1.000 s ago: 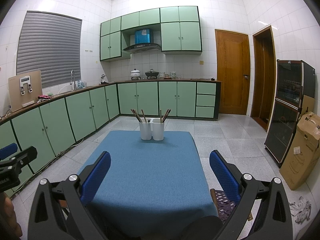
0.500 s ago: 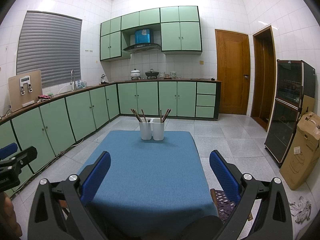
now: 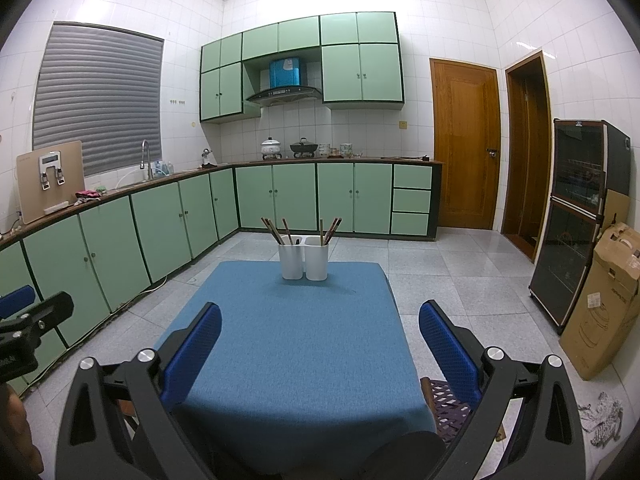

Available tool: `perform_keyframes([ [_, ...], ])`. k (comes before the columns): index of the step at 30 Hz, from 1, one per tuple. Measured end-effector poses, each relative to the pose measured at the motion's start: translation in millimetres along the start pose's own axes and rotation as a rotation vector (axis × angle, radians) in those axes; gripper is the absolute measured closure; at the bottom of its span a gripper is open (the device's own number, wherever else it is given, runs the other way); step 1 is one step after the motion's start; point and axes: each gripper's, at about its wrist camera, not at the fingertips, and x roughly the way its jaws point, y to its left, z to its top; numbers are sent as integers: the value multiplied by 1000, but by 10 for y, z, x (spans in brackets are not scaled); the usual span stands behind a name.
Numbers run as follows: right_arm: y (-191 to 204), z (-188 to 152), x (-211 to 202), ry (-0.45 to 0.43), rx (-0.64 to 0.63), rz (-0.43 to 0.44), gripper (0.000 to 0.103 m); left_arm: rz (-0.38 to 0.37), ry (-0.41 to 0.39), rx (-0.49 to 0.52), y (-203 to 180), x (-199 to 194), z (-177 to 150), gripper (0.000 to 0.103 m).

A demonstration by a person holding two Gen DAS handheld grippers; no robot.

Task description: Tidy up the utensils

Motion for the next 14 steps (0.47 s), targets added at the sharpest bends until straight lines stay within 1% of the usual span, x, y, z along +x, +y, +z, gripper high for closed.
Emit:
perform_keyframes([
  [14, 5, -6, -2, 0, 1, -1, 6, 1, -7, 0, 15, -19, 45, 5],
])
